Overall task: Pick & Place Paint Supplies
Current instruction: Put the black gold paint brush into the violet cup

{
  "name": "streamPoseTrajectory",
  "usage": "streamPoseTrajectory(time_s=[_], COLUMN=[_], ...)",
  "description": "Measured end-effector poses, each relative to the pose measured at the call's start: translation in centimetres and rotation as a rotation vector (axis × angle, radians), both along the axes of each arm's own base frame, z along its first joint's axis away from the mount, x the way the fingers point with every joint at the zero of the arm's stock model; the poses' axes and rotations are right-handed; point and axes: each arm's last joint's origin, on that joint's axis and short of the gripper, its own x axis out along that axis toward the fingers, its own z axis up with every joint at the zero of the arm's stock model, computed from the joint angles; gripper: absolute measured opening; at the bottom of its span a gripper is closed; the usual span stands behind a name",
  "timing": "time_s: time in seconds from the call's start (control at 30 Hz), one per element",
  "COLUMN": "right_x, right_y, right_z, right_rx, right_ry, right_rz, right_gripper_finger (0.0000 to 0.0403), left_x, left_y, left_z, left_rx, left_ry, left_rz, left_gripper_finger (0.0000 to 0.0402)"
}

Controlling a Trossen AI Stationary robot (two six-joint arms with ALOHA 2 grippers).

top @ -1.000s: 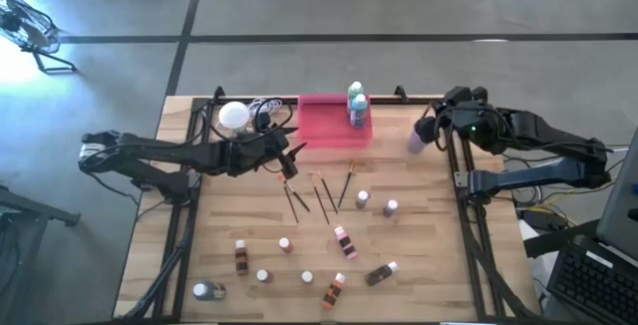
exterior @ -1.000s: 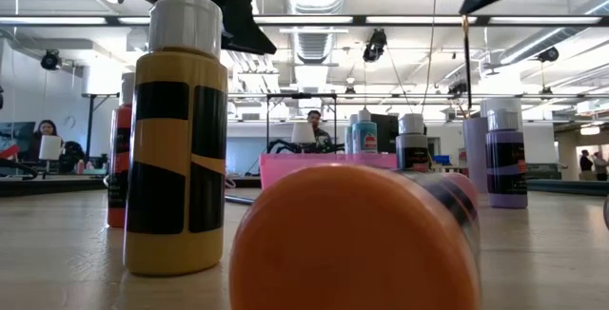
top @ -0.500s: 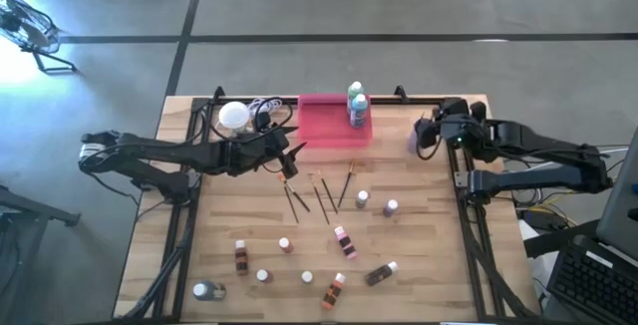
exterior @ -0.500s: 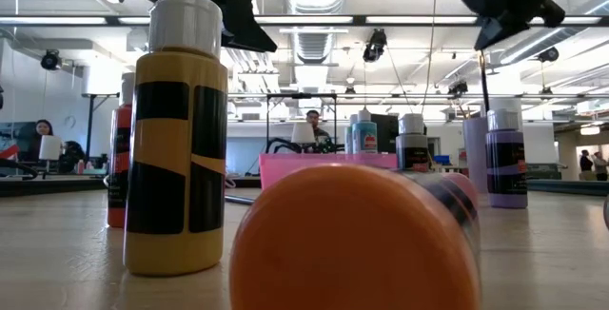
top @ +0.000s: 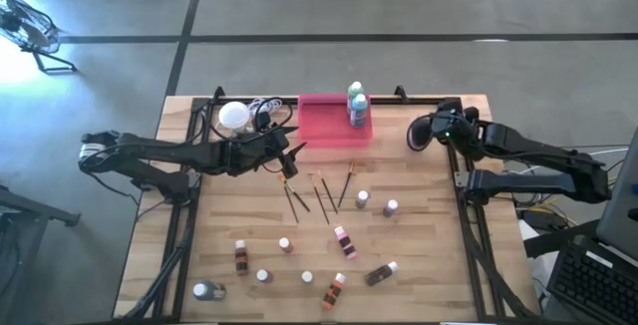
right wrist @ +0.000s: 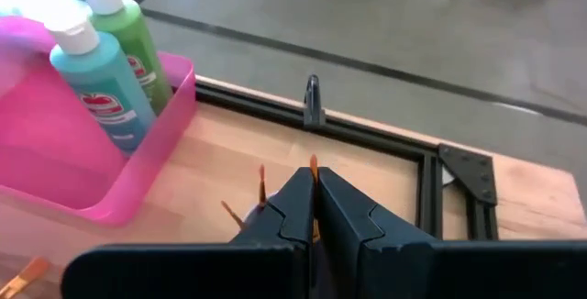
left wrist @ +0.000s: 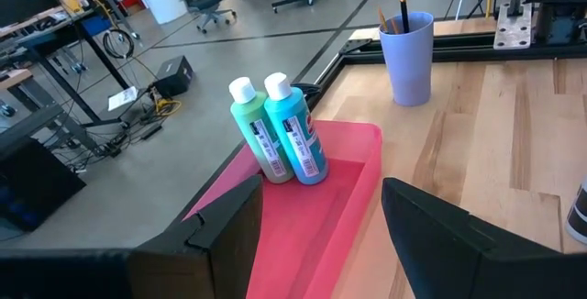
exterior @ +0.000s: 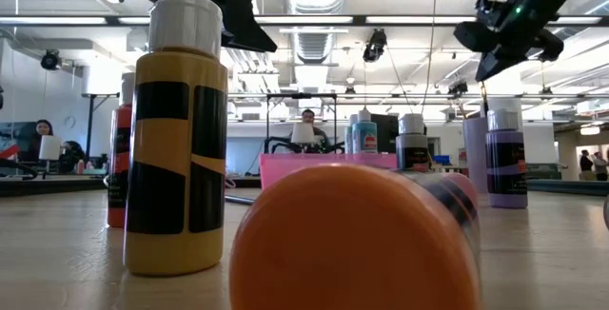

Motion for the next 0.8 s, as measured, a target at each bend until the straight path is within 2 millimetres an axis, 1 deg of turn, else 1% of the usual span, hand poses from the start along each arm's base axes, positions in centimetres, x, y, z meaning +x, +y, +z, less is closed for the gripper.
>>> streamPoseTrajectory(time_s=[0.37, 0.53, 0.8], right_x=[-0.1, 0.0, 0.0], right_y=[-0.8, -0.9, -0.9], right_z=[-2.2, -2.6, -2.6], right_rx=[0.052, 0.054, 0.055], right_ry=[-0.004, -0.013, -0.015], right_rz=[0.004, 0.003, 0.005], right_gripper_finger=[0.0008, 0.0008, 0.0008], left_x=[0.0, 0.0, 0.0], left_y=[0.0, 0.0, 0.0], left_z=[-0.1, -0.1, -0.2], left_rx=[0.0, 0.0, 0.0], left_ry=[0.002, 0.004, 0.005], left_rz=[0.0, 0.0, 0.0], left_gripper_finger=[0.0229, 0.0229, 0.0229])
